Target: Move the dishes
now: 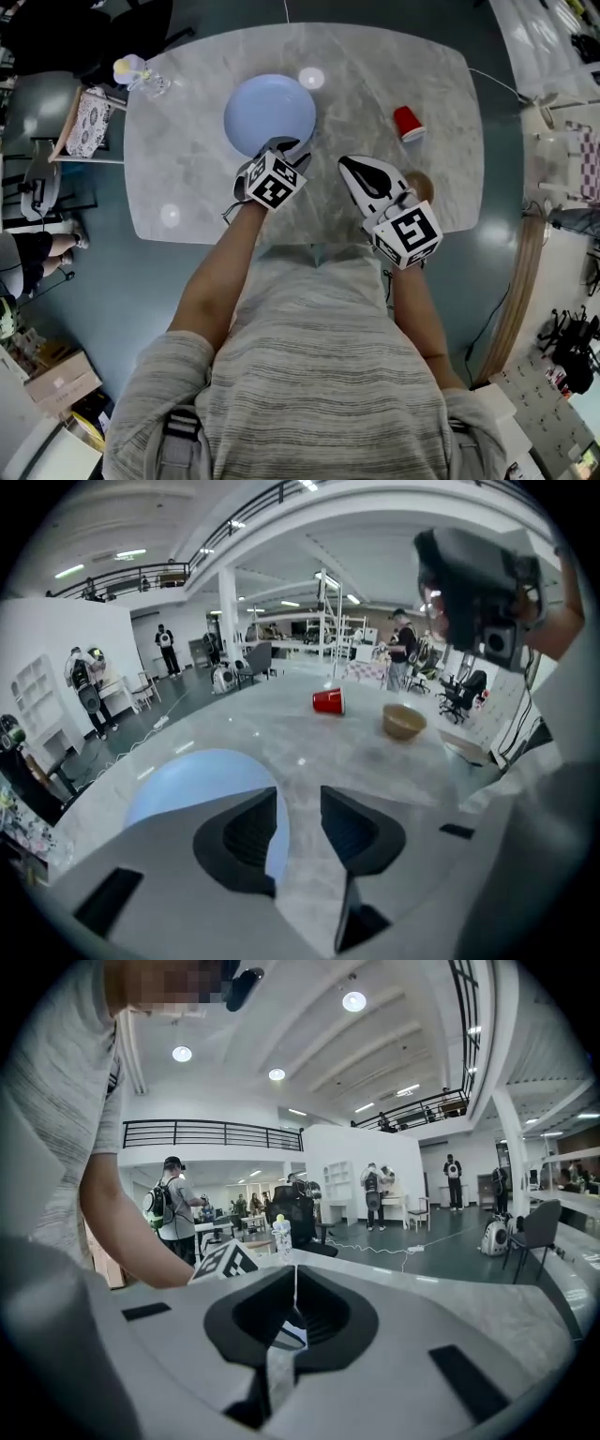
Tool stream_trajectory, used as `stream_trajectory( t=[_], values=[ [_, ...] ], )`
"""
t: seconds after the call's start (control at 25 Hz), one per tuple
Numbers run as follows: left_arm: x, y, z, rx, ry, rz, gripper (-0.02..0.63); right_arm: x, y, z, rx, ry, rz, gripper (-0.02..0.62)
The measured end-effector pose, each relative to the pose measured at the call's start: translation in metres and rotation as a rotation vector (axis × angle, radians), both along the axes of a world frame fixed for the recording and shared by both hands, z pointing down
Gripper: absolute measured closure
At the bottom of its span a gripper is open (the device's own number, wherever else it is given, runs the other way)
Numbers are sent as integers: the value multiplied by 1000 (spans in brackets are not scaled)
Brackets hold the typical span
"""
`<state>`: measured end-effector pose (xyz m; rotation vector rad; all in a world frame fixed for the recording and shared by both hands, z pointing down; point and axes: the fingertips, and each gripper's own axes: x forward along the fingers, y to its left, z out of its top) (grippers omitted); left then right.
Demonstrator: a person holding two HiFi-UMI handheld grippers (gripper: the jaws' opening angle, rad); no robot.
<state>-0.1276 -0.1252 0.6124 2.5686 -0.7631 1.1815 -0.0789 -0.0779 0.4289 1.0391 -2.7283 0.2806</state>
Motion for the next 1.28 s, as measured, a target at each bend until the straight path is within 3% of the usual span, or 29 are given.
stream_trajectory(
  t=[0.24,0.56,0.72,0.92,1.28],
  values=[
    [-11,0,53,-85,-189,21,440,7,3,5,-17,15,4,575],
    [-18,-4,85,-154,-296,-8,453,32,0,6,-42,21,13,575],
    [-25,-10,96,-152,-350,-24,511,40,-2,10,-58,26,14,575],
    [-14,-8,94,-146,-353,4,525,53,-6,15,-78,30,28,575],
    [71,63,87,-191,-324,196,517,89,-12,15,-87,38,73,575]
  ],
)
